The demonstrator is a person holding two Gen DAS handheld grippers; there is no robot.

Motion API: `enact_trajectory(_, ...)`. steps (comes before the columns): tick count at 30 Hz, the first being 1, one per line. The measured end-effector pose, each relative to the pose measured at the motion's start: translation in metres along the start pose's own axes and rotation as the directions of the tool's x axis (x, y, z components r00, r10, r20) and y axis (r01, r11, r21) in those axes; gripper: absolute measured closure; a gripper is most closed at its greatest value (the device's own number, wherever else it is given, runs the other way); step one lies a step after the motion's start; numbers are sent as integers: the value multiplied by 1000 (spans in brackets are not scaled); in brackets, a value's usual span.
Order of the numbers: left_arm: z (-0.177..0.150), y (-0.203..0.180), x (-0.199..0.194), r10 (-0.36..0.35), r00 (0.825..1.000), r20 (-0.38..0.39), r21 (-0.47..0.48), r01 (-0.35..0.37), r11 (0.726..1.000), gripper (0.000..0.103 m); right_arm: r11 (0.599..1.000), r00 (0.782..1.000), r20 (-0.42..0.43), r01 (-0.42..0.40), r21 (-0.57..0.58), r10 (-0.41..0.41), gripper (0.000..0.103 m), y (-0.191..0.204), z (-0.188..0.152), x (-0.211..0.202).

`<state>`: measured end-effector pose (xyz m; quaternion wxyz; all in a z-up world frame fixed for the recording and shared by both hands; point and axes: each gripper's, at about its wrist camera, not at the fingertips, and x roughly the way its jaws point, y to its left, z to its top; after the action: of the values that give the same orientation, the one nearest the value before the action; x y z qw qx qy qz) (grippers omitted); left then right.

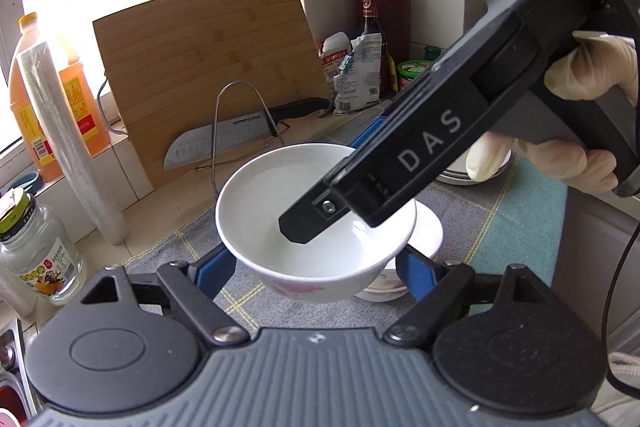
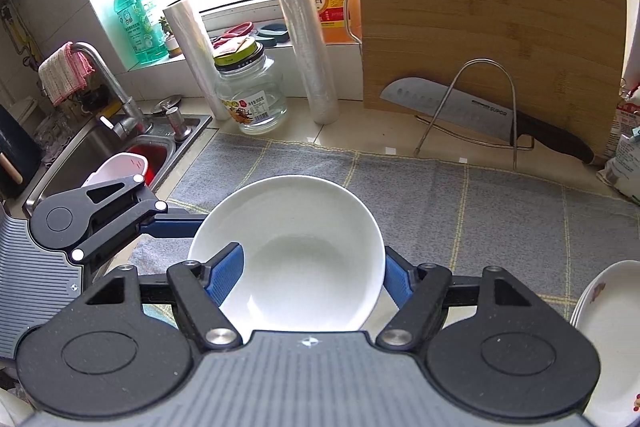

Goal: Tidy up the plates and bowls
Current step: 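Lift the white bowl with the right tool and carry it toward the bowl stack, then lower the white bowl into the stacked bowls and open the right tool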

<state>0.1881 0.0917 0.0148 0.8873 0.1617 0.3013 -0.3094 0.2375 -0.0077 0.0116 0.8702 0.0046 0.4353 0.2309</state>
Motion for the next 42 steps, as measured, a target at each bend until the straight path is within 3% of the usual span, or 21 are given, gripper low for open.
enact_trajectory(9,14,-21,30,-76,997,-3,25,76,997,17,995,998,8,68,77,-69,25,-36,-15,-11)
enact_trajectory(17,11,-33,58,-119,991,-56,17,120,993,17,987,996,-8,86,136,-86,25,-58,-31,-6)
enact_trajectory(37,8,-33,78,-127,986,-112,28,131,991,17,983,995,-36,98,156,-94,24,-68,-42,11)
enact_trajectory(42,7,-32,80,-128,985,-113,24,132,991,16,985,995,-35,98,143,-94,16,-63,-42,15)
